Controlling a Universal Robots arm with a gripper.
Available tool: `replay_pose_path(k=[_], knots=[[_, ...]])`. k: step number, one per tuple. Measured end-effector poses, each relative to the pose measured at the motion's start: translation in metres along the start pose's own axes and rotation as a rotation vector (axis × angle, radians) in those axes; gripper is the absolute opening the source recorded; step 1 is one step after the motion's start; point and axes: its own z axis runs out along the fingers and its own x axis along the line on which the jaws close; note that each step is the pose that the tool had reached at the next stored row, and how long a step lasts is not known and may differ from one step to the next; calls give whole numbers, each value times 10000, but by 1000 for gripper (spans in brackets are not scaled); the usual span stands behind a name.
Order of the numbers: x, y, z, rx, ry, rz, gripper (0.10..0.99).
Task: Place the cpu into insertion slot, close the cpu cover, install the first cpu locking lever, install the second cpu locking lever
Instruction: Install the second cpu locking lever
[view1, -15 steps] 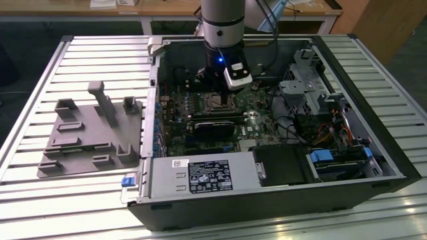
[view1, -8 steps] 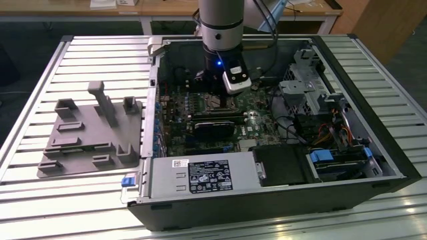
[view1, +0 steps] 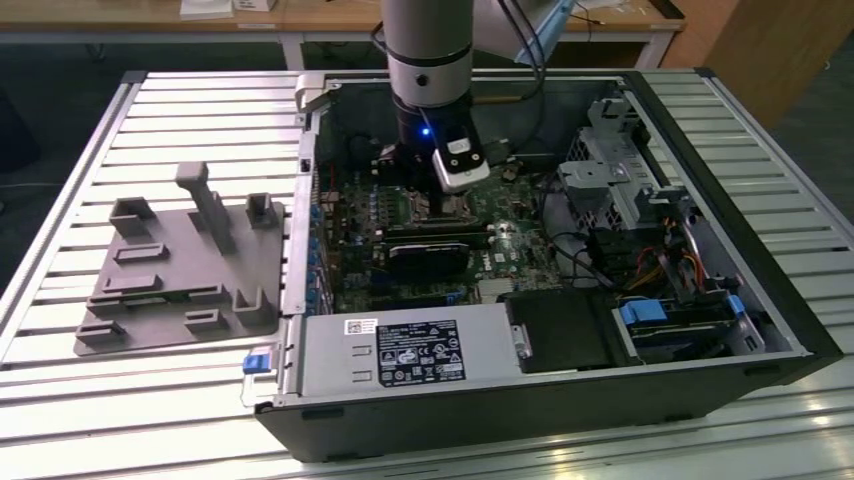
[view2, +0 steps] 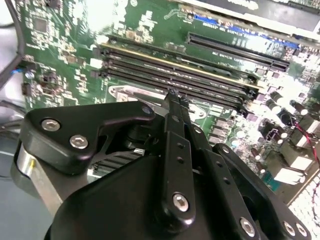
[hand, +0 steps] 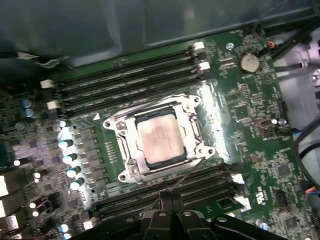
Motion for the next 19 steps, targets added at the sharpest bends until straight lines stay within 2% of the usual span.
replay_pose_path(k=[3,7,14,19], knots=[[37,-17,10,-134,42,-94,102],[63,-52,29,-245,76,-138,102],[64,-61,36,-277,88,-144,102],[72,-77,62,-485,146,-121,102]])
